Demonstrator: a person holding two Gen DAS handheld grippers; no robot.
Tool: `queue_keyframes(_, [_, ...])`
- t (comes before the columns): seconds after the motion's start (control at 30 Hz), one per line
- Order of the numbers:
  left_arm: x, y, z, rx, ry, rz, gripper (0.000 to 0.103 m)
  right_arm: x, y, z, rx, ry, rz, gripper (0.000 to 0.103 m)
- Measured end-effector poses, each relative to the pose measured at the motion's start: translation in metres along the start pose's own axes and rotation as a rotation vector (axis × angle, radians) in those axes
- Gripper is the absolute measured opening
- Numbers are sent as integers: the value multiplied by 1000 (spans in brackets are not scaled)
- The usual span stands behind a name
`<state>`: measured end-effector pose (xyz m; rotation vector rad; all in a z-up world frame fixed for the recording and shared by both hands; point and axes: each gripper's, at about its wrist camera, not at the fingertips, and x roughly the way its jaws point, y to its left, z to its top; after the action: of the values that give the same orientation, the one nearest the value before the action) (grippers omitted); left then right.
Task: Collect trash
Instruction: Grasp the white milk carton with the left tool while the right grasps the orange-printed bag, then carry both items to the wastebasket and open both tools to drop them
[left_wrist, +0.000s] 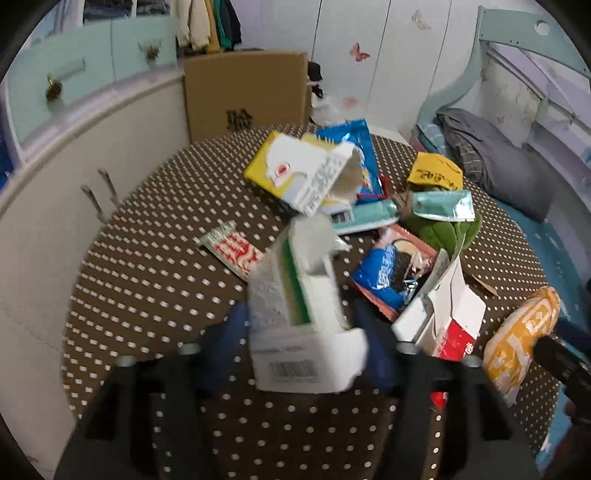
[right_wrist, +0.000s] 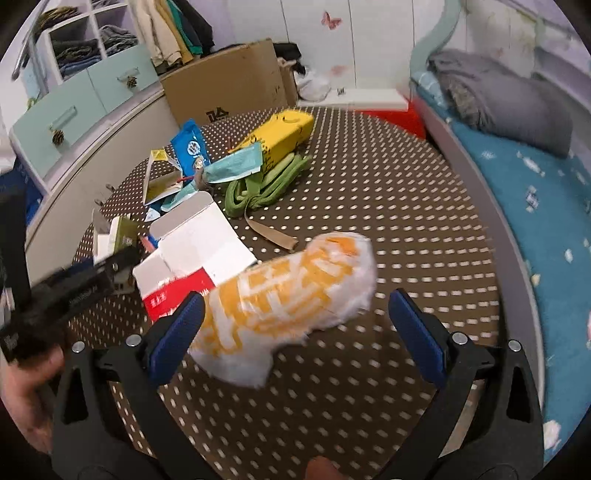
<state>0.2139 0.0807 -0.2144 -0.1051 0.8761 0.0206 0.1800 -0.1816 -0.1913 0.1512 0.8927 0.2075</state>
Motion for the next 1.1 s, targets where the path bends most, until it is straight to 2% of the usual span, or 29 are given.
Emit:
queue_keyframes(0.03, [0,1,-1,0,-6,-7,49,5,1,1,8,9,5,95])
queue_keyframes(0.07, [-1,2,-2,2,-13,-12,49,11,3,1,9,19,10,84])
queue_keyframes(0.27, [-18,7,-12,-2,-49,-33,48,13,9,-1,-22,-5,25,62])
queue_keyframes(0.4, [-37,7,-15,-8,-92,-46,48,2,-3,0,0,-26,72,59])
queue_keyframes(0.57, [-71,-5,-7,1,-167,-70,48,-28,-28,13,36,-109,125,59])
queue_keyframes(0.77, [-109,-58,19,95,-248,-134,48,-75,-75,42,72,-233,134,60])
queue_keyframes(0.9, [-115,-112,40,169,-263,-199,48,-95,-131,60,120,-290,61,61])
queue_keyframes(1.0, [-106,-156,51,213,-244,-251,48,-89,-185,63,200,-269,3,62])
queue_keyframes(1.1, [-86,-202,60,257,-194,-309,48,-64,-243,59,302,-201,-39,62])
